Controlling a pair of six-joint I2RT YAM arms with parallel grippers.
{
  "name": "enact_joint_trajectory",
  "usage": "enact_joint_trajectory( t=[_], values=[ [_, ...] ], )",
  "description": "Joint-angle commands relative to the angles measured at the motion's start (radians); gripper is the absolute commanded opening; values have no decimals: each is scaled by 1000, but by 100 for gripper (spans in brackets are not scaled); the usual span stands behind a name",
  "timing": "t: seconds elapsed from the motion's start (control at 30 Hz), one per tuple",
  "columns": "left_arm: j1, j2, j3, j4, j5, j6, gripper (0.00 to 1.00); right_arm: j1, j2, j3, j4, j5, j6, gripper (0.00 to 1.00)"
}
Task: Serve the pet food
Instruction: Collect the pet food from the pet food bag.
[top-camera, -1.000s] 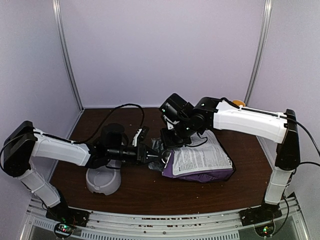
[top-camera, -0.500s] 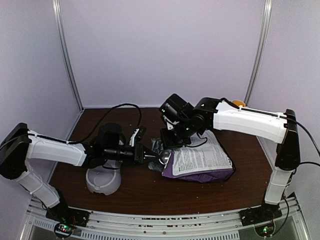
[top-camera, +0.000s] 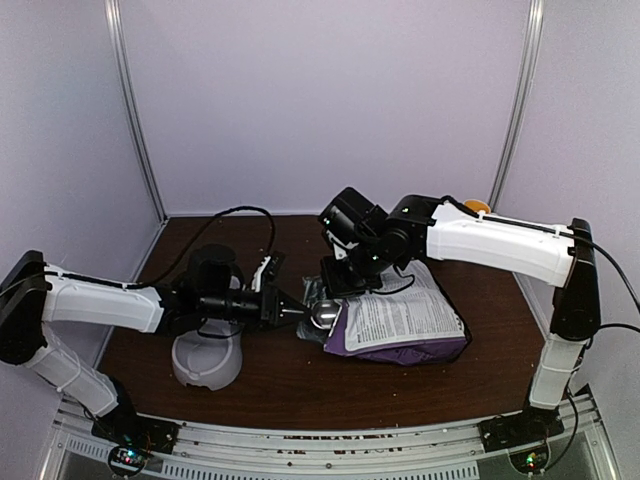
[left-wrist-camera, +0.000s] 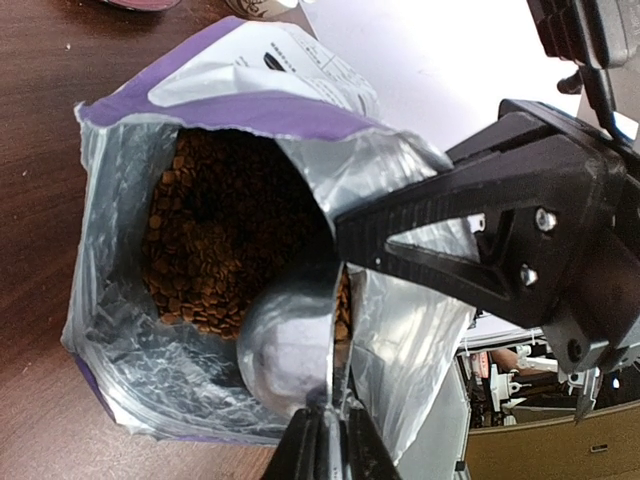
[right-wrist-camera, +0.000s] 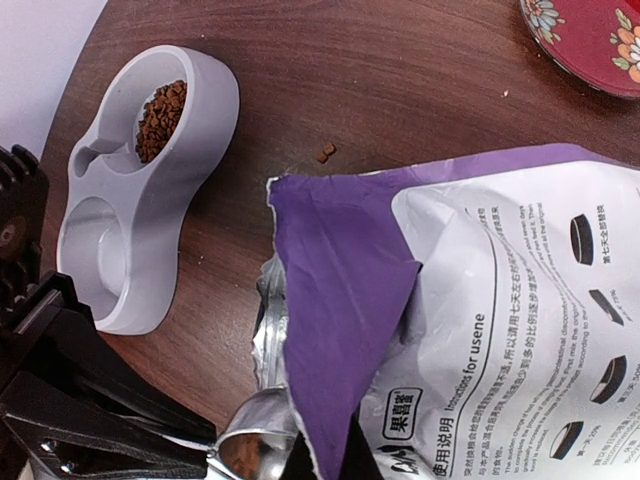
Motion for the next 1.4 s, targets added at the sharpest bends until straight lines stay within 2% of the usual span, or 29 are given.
enact_joint_trajectory(
  t=[0.0, 1.37],
  values=[
    [6, -79, 10, 101, 78, 3, 0, 3, -44, -1, 69, 26, 5, 0],
    [192, -332, -118, -104, 97, 68, 0, -1, -40, -1, 76, 22, 13, 0]
  ],
)
